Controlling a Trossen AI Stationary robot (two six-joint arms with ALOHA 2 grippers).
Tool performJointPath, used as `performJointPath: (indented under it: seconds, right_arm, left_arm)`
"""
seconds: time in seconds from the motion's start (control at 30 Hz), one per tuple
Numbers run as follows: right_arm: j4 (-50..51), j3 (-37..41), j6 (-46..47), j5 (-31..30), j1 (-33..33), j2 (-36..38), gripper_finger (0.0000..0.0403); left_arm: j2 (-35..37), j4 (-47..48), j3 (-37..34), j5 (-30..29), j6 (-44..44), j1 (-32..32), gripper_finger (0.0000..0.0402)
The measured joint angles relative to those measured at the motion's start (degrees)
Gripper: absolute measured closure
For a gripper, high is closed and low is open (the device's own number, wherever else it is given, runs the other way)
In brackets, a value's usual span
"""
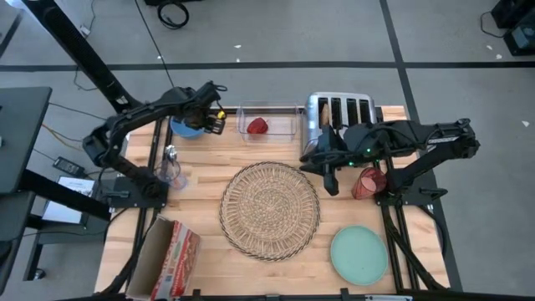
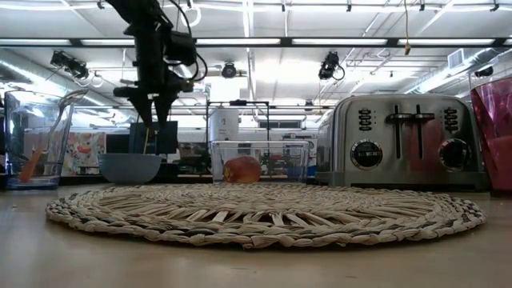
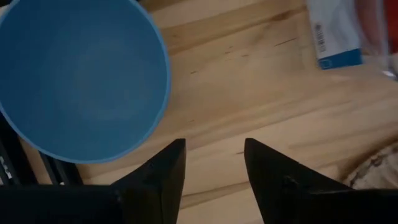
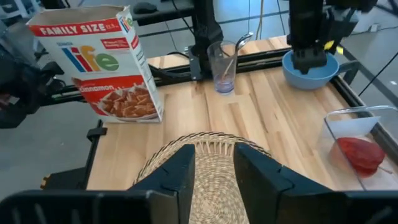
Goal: Arrange a breakfast setting
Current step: Put the blue bowl on the top right of the brown table mat
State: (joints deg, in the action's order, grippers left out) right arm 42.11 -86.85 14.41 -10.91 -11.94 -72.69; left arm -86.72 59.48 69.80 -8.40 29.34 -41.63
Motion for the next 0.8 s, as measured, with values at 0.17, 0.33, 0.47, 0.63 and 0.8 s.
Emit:
performJointPath:
  seconds: [0.17, 0.33, 0.47, 0.63, 0.8]
  right_arm:
    - [0.1, 0.0, -1.1, -0.1, 0.0, -0.1, 0.0269]
    - [0.1, 0.0, -2.6, -3.1, 0.0, -0.1, 0.0268]
    - [0.1, 0.0, -2.6, -3.5, 0.9, -0.1, 0.0268]
    - [0.1, 0.0, -2.6, -2.9, 1.6, -0.1, 0.0268]
    - [0.9, 0.0, -2.5, -2.5, 1.5, -0.1, 0.0268]
  left_arm:
    - [-0.7, 0.5, 0.0, -0.1, 3.7, 3.1, 0.0229]
    - [-0.1, -0.9, 0.0, -2.5, 11.6, 11.0, 0.023]
    - [-1.0, -5.2, 0.0, -10.2, 15.8, 17.7, 0.0237]
    - [-5.2, -5.7, 0.0, -15.7, 17.5, 14.0, 0.0241]
    - [-9.2, -7.9, 0.0, -18.6, 15.6, 7.5, 0.0241]
